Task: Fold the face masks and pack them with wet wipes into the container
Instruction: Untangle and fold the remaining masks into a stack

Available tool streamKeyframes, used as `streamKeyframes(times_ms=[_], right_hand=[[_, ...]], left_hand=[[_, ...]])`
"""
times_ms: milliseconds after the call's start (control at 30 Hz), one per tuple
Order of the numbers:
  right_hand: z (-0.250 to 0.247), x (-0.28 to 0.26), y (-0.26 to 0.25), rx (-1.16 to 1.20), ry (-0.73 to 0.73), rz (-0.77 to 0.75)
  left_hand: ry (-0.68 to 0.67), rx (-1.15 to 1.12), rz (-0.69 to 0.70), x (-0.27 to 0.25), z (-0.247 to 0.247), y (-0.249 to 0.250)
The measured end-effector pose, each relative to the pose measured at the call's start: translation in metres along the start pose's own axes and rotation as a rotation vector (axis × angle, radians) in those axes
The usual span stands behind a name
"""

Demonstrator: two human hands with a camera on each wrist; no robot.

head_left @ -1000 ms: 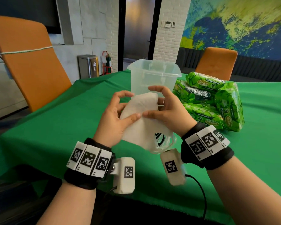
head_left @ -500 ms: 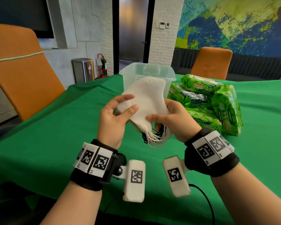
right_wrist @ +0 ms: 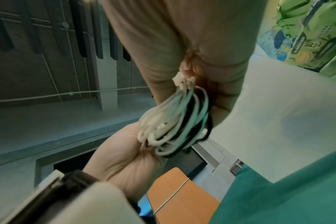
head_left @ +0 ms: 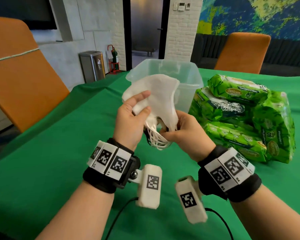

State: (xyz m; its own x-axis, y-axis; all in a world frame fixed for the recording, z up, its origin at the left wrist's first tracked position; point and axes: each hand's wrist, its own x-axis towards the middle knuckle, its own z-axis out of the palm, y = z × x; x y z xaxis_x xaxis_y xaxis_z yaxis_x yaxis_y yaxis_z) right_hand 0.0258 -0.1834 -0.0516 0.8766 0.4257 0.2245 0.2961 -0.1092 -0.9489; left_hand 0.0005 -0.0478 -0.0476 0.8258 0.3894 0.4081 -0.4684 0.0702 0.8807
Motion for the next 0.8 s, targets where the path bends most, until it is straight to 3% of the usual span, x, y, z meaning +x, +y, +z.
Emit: streamKeyframes(times_ms=[167, 200, 333, 367, 400, 467, 567, 633, 800], right_hand=[[-0.019, 0.031, -0.011, 0.011, -0.047, 0.087], [-0.025, 0.037, -0.014, 0.023, 0.012, 0.116], [-0.065, 0.074, -0.026, -0.01, 0.581, 0.198], [-0.078, 0.086, -0.027, -0.058, 0.646, 0.257], [-0.09, 0.096, -0.028, -0.112, 0.64, 0.341], [-0.104, 0.115, -0.03, -0.156, 0.486, 0.546], [-0.107, 0.132, -0.035, -0.039, 0.286, 0.742], [-0.108, 0.14, -0.039, 0.004, 0.29, 0.736], [-0.108, 0.141, -0.041, -0.218, 0.232, 0.628]], left_hand=[[-0.054, 0.075, -0.059, 0.033, 0.008, -0.001], [-0.059, 0.111, -0.053, 0.039, 0.01, 0.002], [-0.088, 0.038, -0.131, 0.064, 0.018, 0.022], [-0.093, 0.01, -0.158, 0.07, 0.02, 0.028], [-0.096, 0.01, -0.172, 0.076, 0.021, 0.035], [-0.104, 0.022, -0.184, 0.089, 0.025, 0.046], [-0.105, 0.038, -0.211, 0.108, 0.031, 0.058], [-0.105, 0.064, -0.229, 0.121, 0.035, 0.063], [-0.125, 0.159, -0.253, 0.145, 0.044, 0.074]])
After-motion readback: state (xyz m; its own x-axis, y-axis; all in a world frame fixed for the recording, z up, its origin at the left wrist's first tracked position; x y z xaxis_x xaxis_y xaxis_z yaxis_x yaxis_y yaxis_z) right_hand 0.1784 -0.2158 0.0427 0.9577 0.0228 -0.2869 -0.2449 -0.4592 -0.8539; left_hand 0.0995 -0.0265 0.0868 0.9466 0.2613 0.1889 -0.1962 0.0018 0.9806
